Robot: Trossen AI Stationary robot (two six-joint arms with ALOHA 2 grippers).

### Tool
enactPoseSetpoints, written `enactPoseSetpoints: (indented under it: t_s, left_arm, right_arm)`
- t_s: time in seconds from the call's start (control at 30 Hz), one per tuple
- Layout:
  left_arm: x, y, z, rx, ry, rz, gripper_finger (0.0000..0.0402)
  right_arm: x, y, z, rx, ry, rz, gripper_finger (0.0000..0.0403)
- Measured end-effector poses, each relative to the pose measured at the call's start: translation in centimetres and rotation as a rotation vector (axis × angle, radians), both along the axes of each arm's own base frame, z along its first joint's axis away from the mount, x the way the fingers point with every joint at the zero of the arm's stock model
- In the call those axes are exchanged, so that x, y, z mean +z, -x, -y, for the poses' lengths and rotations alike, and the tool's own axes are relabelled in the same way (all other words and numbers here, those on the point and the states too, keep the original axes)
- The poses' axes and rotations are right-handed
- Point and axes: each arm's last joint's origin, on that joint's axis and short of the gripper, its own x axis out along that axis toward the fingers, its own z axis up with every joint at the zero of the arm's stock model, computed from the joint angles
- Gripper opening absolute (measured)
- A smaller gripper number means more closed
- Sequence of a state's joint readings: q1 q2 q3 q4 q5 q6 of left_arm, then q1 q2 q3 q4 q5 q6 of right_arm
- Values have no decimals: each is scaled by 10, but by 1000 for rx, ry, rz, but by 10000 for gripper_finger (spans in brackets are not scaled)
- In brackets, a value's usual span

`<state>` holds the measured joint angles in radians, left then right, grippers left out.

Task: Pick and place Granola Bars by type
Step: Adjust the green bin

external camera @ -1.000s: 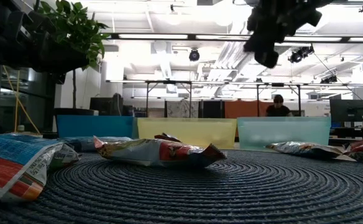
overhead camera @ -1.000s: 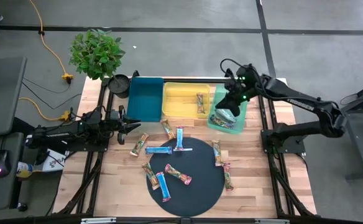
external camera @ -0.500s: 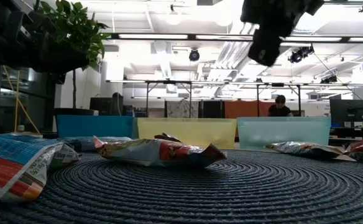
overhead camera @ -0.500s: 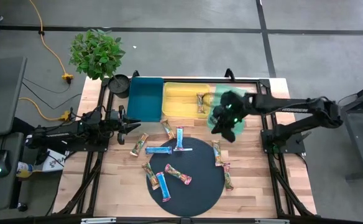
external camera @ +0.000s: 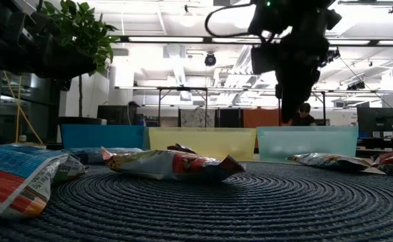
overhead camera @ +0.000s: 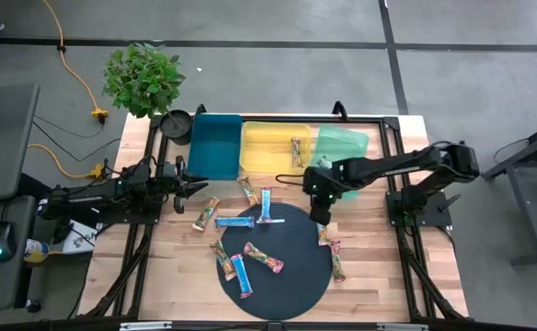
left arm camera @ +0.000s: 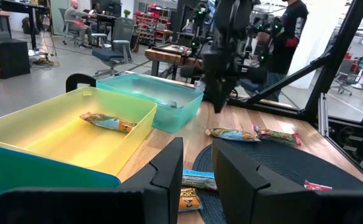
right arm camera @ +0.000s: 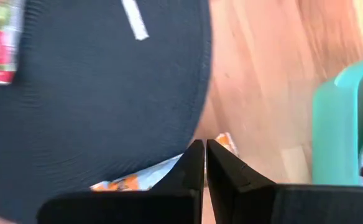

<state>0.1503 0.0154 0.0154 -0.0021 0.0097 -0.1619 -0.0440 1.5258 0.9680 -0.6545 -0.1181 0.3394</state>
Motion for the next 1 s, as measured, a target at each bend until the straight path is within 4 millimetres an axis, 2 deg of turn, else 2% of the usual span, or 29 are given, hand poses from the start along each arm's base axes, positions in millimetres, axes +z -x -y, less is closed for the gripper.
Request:
enactPoseSetpoints:
  t_s: [0.27,0.5,1.0]
  left_arm:
    - [0,0,0,0,0,0,82]
    - [0,0,0,0,0,0,82]
    - [0,0,0,0,0,0,82]
  right_arm:
    - [-19,5,9,-110,45,-178,0]
    - [-21,20,6,-179,41,-343,0]
    - [-21,35,-10,-194,97,-500,0]
